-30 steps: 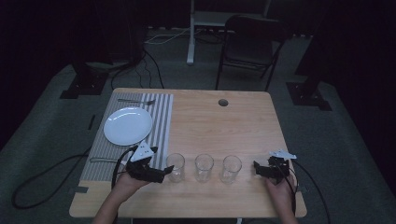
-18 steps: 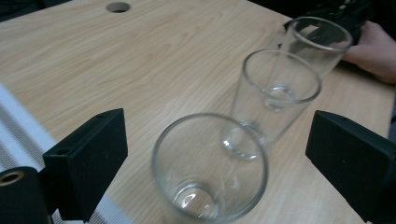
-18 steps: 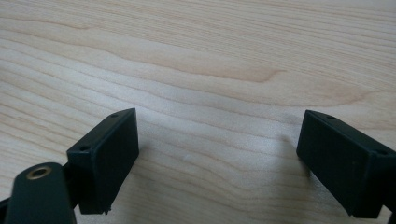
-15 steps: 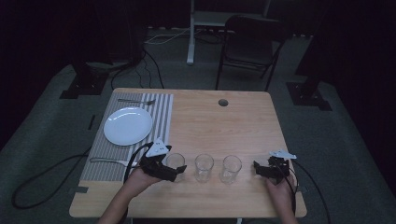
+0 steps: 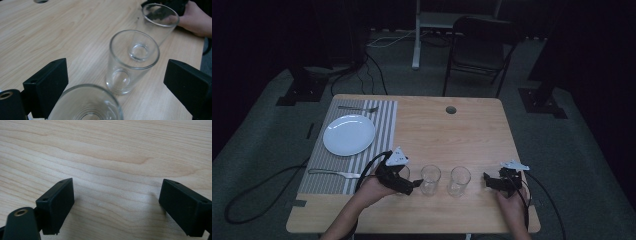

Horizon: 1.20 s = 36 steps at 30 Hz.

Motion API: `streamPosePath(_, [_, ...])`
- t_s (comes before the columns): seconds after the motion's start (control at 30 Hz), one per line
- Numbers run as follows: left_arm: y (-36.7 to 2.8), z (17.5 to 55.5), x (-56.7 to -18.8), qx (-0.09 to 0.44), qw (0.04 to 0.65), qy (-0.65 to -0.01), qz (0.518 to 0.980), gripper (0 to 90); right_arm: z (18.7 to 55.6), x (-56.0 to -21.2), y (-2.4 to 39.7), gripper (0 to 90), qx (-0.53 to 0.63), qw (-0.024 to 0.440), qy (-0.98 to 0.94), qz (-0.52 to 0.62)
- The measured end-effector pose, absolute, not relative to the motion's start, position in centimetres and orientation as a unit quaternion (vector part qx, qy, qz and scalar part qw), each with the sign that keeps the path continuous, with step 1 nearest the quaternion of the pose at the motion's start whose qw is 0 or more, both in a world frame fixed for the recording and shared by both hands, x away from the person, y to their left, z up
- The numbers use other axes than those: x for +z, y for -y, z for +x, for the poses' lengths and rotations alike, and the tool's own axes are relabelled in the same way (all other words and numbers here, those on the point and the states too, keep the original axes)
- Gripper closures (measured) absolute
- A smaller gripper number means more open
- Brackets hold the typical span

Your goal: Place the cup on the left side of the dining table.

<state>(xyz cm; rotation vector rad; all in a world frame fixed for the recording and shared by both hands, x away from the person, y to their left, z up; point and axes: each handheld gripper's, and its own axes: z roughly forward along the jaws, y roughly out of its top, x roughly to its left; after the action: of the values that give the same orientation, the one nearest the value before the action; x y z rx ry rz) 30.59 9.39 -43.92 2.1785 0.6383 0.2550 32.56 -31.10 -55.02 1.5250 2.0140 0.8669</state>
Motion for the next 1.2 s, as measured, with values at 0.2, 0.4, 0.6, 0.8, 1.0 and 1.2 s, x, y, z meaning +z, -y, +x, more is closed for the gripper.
streamPosePath(0.2, [-7.8,30.7,-43.8,0.102,0.395,-0.241,0.881,6.1,32.6,-55.0,31.1,12.5,0.316,0.233,-0.733,0.555])
streamPosePath(0.4, [-6.4,30.9,-44.0,0.103,0.369,-0.24,0.892,6.2,32.6,-55.0,31.1,12.5,0.316,0.233,-0.733,0.555])
streamPosePath(0.6, [-5.4,31.1,-44.1,0.103,0.357,-0.244,0.896,10.2,32.6,-55.0,31.1,12.5,0.316,0.233,-0.733,0.555])
streamPosePath(0.8, [-4.1,31.3,-44.1,0.086,0.336,-0.235,0.908,10.2,32.6,-55.0,31.1,12.4,0.316,0.233,-0.733,0.555])
streamPosePath(1.0, [-3.1,31.7,-44.4,0.075,0.32,-0.233,0.915,14.7,32.6,-55.0,31.1,12.6,0.316,0.234,-0.733,0.555])
streamPosePath(1.2, [-2.6,31.9,-44.4,0.077,0.297,-0.244,0.92,23.7,32.6,-55.0,31.1,12.6,0.316,0.234,-0.733,0.555])
